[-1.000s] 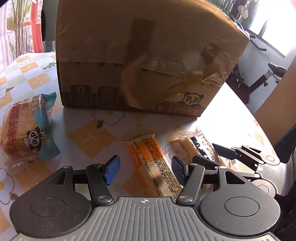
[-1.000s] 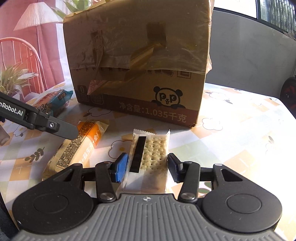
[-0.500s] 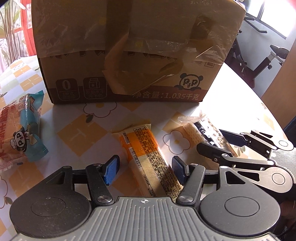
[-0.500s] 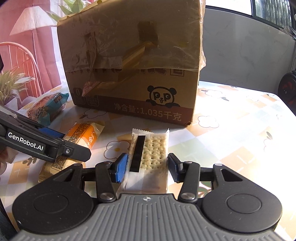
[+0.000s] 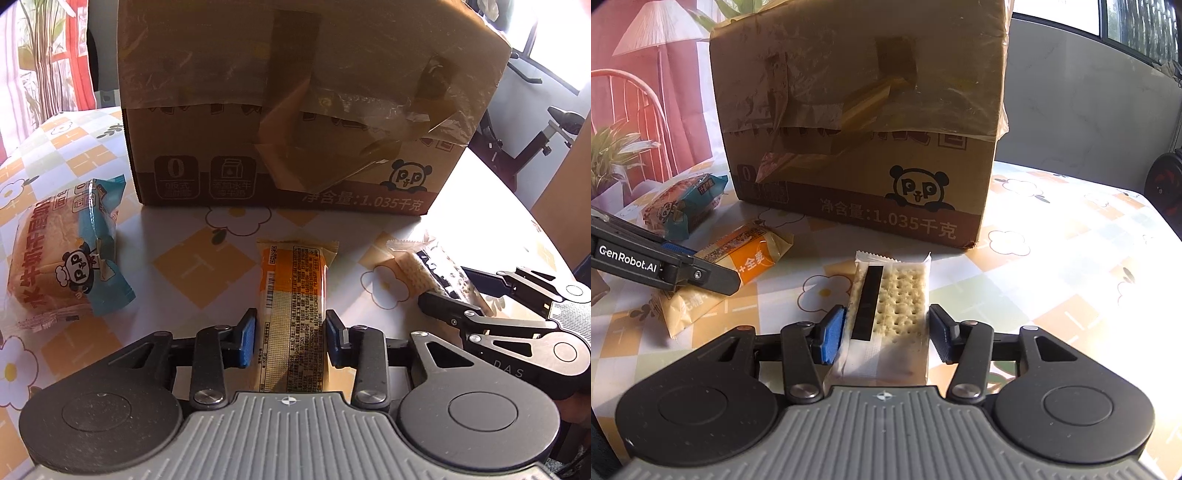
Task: Organize snacks
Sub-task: 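Close the left gripper on the orange-wrapped bar while right holds the cracker packet, then carry the orange bar over the box with left while right carries the cracker packet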
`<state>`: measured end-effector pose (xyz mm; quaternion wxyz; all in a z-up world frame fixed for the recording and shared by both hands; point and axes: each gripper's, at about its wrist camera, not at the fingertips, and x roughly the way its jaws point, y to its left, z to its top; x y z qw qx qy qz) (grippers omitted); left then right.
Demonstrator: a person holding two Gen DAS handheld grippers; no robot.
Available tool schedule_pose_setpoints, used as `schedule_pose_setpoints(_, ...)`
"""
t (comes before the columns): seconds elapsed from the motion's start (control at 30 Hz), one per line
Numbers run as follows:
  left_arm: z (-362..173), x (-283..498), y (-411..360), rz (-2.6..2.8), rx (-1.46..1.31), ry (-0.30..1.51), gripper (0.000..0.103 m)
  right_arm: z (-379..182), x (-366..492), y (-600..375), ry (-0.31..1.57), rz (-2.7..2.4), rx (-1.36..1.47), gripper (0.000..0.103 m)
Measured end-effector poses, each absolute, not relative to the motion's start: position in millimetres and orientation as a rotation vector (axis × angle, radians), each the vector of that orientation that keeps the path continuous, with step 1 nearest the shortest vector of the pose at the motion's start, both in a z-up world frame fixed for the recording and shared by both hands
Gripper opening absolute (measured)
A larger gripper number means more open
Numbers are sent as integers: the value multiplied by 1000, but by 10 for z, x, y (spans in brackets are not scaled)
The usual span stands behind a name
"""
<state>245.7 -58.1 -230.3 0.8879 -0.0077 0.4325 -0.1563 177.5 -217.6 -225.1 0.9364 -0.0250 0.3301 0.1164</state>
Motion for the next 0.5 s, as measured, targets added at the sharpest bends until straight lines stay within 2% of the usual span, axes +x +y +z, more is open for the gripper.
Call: schedule_pose_setpoints(0.5,-2145,2361,-482,-363,-47,845,38,-2218,1755,-2225,680,253,-27,49)
